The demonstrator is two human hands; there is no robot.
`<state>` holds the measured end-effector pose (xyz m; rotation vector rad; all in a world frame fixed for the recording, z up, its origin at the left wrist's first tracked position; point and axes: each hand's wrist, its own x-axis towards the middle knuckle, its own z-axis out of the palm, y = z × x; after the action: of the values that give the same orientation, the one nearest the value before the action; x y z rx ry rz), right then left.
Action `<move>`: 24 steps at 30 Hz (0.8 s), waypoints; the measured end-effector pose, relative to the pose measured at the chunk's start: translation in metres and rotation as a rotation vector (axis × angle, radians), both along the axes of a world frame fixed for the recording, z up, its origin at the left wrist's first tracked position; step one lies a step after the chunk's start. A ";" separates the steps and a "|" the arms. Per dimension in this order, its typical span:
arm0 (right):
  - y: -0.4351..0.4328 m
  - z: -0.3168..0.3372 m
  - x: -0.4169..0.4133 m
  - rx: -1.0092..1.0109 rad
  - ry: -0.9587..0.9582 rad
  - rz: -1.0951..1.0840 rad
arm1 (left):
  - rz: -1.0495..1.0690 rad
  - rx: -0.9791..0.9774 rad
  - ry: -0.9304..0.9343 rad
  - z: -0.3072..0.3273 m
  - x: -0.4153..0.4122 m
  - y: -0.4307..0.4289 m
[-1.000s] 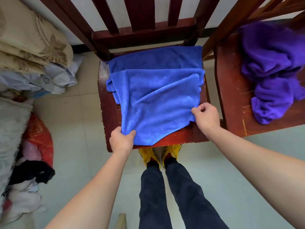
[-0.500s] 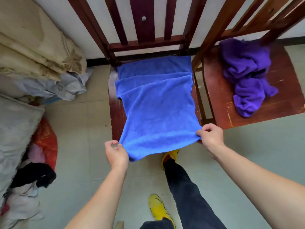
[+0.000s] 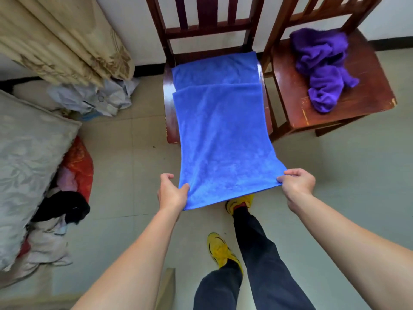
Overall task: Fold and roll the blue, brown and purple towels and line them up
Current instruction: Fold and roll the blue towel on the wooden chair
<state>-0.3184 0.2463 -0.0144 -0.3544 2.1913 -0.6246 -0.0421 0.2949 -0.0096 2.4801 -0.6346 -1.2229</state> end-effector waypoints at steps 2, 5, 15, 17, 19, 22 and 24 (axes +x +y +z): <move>0.018 0.008 -0.004 0.000 0.008 -0.002 | 0.001 0.058 -0.023 0.004 -0.003 0.017; 0.038 0.011 -0.012 -0.008 0.016 0.002 | 0.038 0.125 -0.034 0.002 -0.007 0.038; 0.053 0.014 -0.026 -0.131 -0.057 -0.038 | 0.273 0.086 0.055 0.005 -0.016 0.063; 0.042 0.015 -0.026 -0.163 -0.069 -0.034 | 0.304 0.038 0.029 0.009 -0.013 0.051; 0.027 0.018 -0.024 -0.201 -0.084 -0.032 | 0.362 -0.035 0.041 0.014 -0.009 0.032; -0.005 0.022 -0.023 -0.236 -0.117 -0.034 | 0.450 -0.162 0.172 0.026 -0.003 -0.008; -0.027 0.025 -0.022 -0.236 -0.150 -0.038 | 0.477 -0.190 0.256 0.035 0.001 -0.036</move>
<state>-0.3401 0.2193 0.0101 -0.3764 1.9900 -0.9056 -0.0412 0.2589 0.0258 2.1005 -0.0765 -1.1929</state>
